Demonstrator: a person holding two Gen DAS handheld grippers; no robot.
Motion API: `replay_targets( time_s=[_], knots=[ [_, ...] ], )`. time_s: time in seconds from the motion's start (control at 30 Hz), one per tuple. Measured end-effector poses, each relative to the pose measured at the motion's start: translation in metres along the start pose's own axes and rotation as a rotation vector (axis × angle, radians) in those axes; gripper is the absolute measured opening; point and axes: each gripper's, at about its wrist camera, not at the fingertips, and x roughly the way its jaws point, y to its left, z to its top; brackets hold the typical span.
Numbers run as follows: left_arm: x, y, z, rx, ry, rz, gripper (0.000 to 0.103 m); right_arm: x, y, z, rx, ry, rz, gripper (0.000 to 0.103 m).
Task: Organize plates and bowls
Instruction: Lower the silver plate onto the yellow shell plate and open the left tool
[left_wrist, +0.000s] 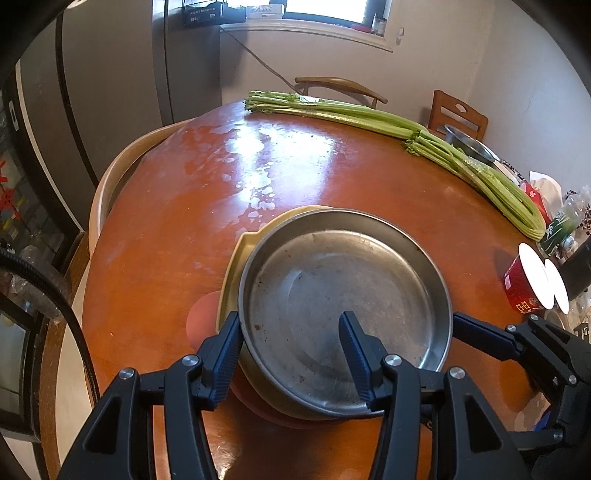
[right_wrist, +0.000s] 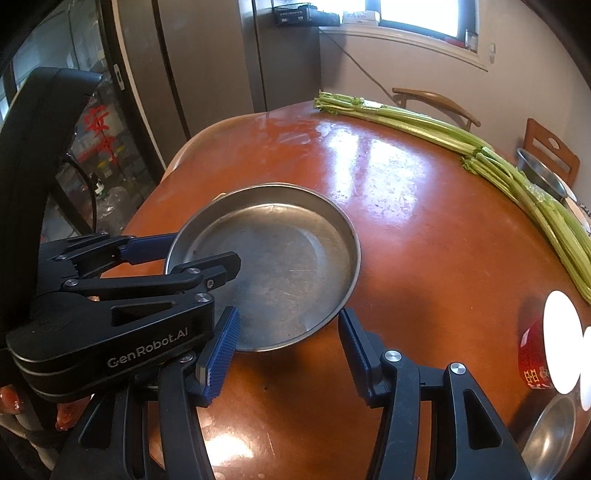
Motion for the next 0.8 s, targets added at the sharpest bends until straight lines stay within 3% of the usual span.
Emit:
replay_targets(
  time_s=[0.8],
  knots=[
    [-0.009,0.012,0.008,-0.02,-0.015,0.009,0.053,0.017,-0.004,0.003,0.005,0.015,-0.003,0.057]
  ],
)
